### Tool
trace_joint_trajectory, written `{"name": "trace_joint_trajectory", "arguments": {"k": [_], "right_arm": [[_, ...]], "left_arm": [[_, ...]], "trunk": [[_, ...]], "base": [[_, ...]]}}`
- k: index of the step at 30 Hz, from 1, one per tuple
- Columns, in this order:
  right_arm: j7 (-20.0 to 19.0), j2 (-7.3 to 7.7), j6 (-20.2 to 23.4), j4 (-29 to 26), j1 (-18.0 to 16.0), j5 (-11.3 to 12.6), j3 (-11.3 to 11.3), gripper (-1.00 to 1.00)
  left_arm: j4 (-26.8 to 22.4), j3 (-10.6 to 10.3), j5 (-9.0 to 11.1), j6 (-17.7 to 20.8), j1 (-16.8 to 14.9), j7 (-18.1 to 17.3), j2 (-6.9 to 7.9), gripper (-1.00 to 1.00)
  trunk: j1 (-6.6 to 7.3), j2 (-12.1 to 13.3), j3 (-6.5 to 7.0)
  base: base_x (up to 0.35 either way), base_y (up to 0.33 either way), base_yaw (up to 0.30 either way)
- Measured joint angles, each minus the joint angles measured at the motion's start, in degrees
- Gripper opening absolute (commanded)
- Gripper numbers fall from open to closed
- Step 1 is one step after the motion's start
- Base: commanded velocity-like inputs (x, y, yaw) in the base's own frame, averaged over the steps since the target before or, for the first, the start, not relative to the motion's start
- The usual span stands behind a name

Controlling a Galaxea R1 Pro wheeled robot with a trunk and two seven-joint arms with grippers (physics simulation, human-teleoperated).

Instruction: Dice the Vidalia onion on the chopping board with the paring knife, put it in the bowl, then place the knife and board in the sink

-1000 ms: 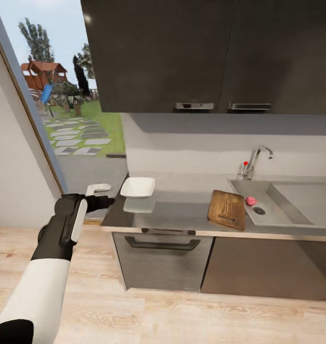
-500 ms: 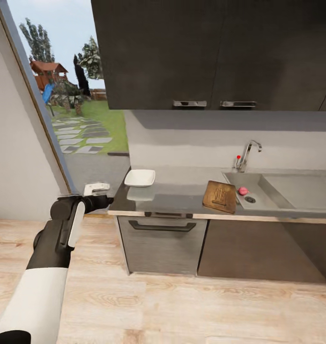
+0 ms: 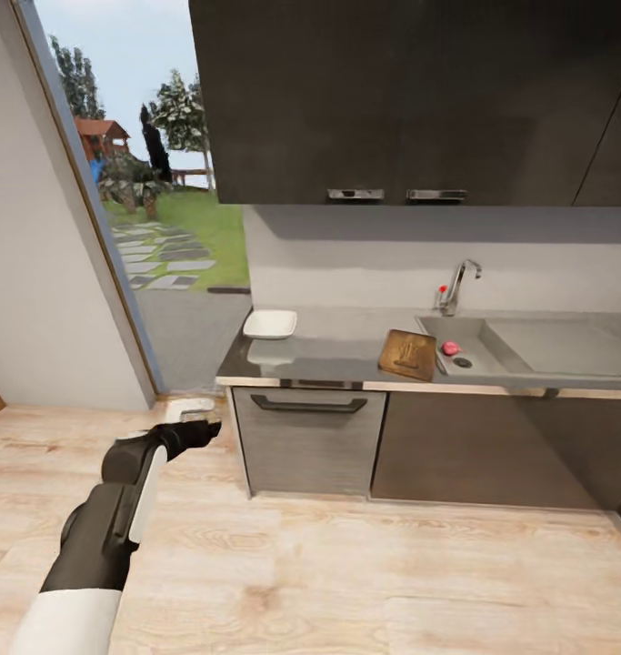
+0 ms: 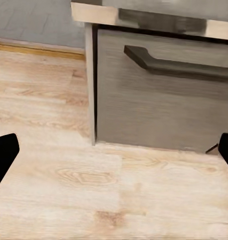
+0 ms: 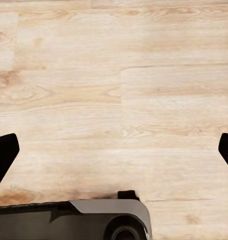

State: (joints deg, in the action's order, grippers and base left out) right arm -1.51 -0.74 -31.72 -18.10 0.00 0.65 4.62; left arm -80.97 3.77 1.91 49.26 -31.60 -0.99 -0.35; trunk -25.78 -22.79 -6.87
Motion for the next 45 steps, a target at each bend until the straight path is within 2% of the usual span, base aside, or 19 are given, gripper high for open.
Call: {"name": "trace_joint_trajectory", "arguments": {"k": [3, 6, 9, 13, 15, 19, 25, 27, 28, 30, 35, 39, 45], "right_arm": [[0.00, 0.00, 0.00, -0.01, 0.00, 0.00, 0.00, 1.00], [0.00, 0.00, 0.00, -0.02, 0.00, 0.00, 0.00, 1.00], [0.00, 0.00, 0.00, -0.02, 0.00, 0.00, -0.01, 1.00], [0.00, 0.05, 0.00, -0.02, 0.00, 0.00, -0.01, 1.00], [0.00, 0.07, 0.00, -0.04, 0.00, 0.00, 0.02, 1.00], [0.00, 0.08, 0.00, -0.14, 0.00, 0.00, 0.02, 1.00], [0.00, 0.22, 0.00, -0.28, 0.00, 0.00, 0.02, 1.00], [0.00, 0.24, 0.00, -0.34, 0.00, 0.00, 0.02, 1.00], [0.00, 0.26, 0.00, -1.14, 0.00, 0.00, 0.02, 1.00], [0.00, 0.26, 0.00, -1.62, 0.00, 0.00, 0.02, 1.00], [0.00, 0.26, 0.00, -2.33, 0.00, 0.00, 0.03, 1.00], [0.06, 0.26, 0.07, -3.41, -0.01, 0.00, 0.04, 1.00], [0.08, 0.26, 1.28, -4.54, -0.02, 0.00, 0.05, 1.00]], "left_arm": [[-0.83, -0.46, 0.00, -1.91, 2.60, 0.02, 0.02, 1.00], [-2.42, -2.28, -0.03, -4.88, 6.26, 0.06, 0.08, 1.00], [-3.89, -4.07, -0.07, -9.16, 10.98, 0.08, 1.13, 1.00], [-4.05, -4.58, -0.05, -14.81, 16.79, 0.07, 1.83, 1.00], [-1.95, -4.71, 0.01, -18.24, 18.76, 0.06, 1.89, 1.00], [5.82, -4.97, 0.02, -20.64, 19.98, 0.05, 1.75, 1.00], [7.04, -5.02, 0.01, -21.94, 20.10, 0.06, 1.78, 1.00], [7.36, -5.03, 0.01, -24.19, 20.13, 0.07, 1.82, 1.00], [7.85, -5.04, 0.05, -30.80, 20.28, 0.09, 1.89, 1.00], [8.11, -5.04, 0.07, -33.00, 20.64, 0.09, 1.93, 1.00], [7.49, -5.04, 0.03, -35.07, 22.61, 0.10, 1.99, 1.00], [4.61, -5.06, 0.07, -38.97, 27.11, 0.12, 2.87, 1.00], [2.31, -5.08, 0.08, -41.27, 31.55, 0.12, 3.45, 1.00]], "trunk": [[0.00, 0.00, 0.00], [0.00, 0.00, 0.00], [0.00, 0.00, 0.00], [0.00, 0.00, 0.00], [0.01, -0.01, 0.00], [0.02, -0.01, 0.00], [0.03, -0.01, 0.00], [0.03, -0.01, 0.00], [0.03, -0.02, 0.00], [0.03, -0.01, 0.00], [0.03, -0.02, 0.00], [0.03, -0.02, 0.00], [0.03, -0.02, -0.02]], "base": [[-0.338, 0.000, 0.000], [-0.338, 0.000, 0.000], [-0.338, 0.000, 0.000], [-0.327, 0.000, 0.000], [-0.174, 0.000, 0.000], [-0.046, 0.000, 0.000], [-0.006, 0.000, 0.000], [-0.001, 0.000, 0.000], [0.000, 0.000, 0.000], [0.000, 0.000, 0.000], [0.000, 0.000, 0.000], [0.000, 0.000, 0.000], [0.000, 0.000, 0.000]]}}
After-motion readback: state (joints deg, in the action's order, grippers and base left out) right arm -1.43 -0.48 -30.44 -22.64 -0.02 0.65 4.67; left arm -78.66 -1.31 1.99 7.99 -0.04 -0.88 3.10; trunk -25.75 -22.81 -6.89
